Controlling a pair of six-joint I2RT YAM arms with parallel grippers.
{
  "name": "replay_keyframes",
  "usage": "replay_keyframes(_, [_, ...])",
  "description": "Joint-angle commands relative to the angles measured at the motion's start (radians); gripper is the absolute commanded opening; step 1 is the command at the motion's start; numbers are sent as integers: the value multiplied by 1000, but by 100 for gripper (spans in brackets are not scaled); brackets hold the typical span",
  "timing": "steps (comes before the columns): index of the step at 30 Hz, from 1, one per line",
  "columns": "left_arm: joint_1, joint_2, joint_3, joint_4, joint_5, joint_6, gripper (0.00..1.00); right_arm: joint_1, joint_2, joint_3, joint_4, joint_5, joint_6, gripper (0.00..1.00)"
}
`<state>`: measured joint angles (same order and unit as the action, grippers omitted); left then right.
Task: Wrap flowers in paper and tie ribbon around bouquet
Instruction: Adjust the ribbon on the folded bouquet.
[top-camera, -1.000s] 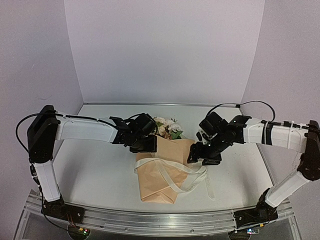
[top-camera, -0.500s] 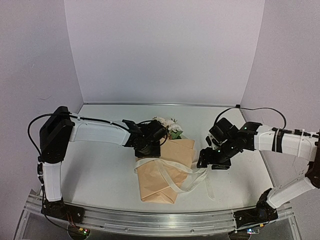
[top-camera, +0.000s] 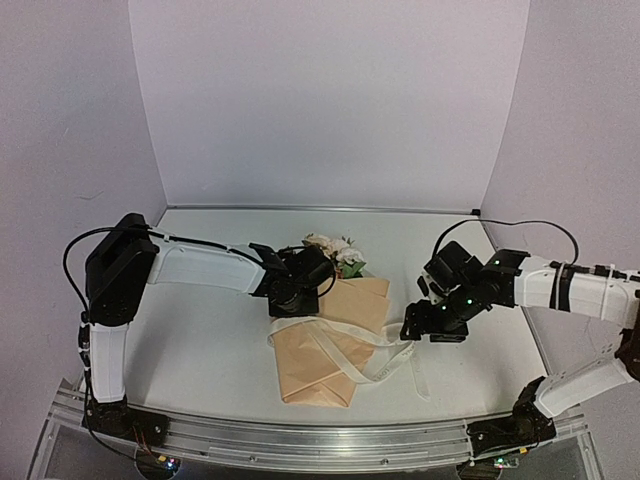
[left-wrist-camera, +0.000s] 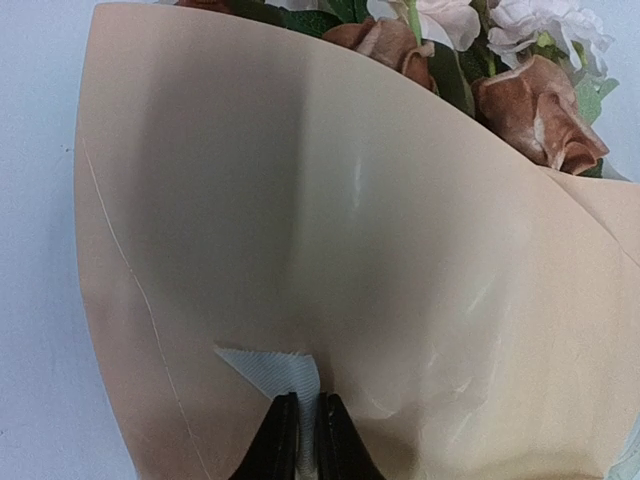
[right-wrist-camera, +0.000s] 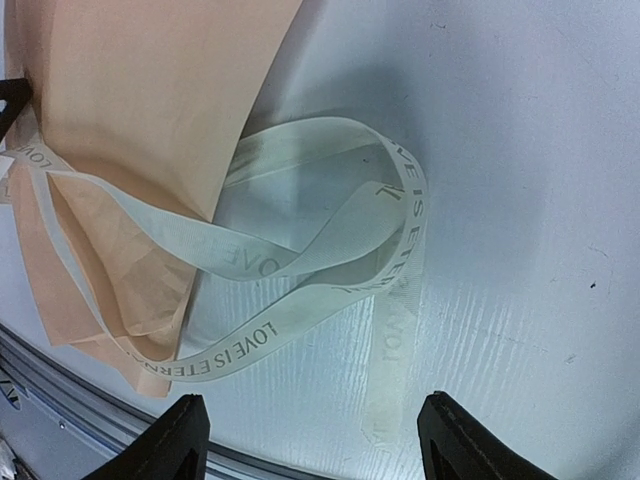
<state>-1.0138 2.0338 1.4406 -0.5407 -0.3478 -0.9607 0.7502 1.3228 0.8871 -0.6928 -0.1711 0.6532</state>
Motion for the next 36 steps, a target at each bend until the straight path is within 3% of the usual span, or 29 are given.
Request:
replay_keyframes(1, [-2, -8, 40, 22, -54, 13, 4, -8, -23, -9, 1, 32, -15, 75])
replay_keyframes(3, [-2, -19, 37, 28, -71, 21, 0, -9, -20, -10, 1, 33, -15, 75])
replay_keyframes(12, [0, -81, 14, 84, -133, 78, 0, -12, -10, -46, 5, 20, -50, 77])
replay_keyframes(22, [20, -144, -20, 131, -153, 105, 0, -12, -4, -155, 71, 39, -91, 67])
replay_keyframes(36, [83, -230, -100, 193, -114, 162, 0, 71, 219, -99, 67, 211, -67, 64])
